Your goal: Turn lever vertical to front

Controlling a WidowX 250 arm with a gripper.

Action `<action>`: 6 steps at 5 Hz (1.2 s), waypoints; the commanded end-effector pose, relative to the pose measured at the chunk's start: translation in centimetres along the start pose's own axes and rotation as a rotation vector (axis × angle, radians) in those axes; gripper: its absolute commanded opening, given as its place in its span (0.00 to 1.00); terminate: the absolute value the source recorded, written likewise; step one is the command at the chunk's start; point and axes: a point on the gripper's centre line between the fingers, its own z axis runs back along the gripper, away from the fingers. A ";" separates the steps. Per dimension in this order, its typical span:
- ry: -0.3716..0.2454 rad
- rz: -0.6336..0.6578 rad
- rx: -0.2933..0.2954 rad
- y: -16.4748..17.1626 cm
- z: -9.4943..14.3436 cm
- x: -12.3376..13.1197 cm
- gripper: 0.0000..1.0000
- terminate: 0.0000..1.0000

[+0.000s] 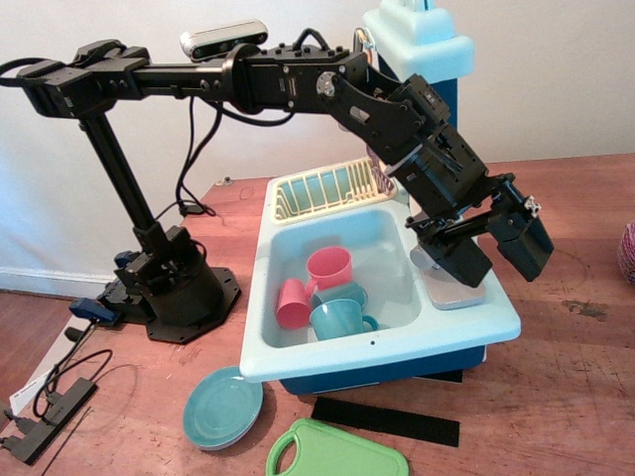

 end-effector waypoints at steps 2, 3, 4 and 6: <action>-0.039 0.013 -0.028 0.3 0.6 1.5 1.00 0.00; -0.050 0.019 -0.025 0.7 0.9 2.9 1.00 0.00; -0.077 0.033 -0.050 1.5 1.2 4.4 1.00 0.00; -0.095 0.010 -0.047 2.4 3.2 7.1 1.00 0.00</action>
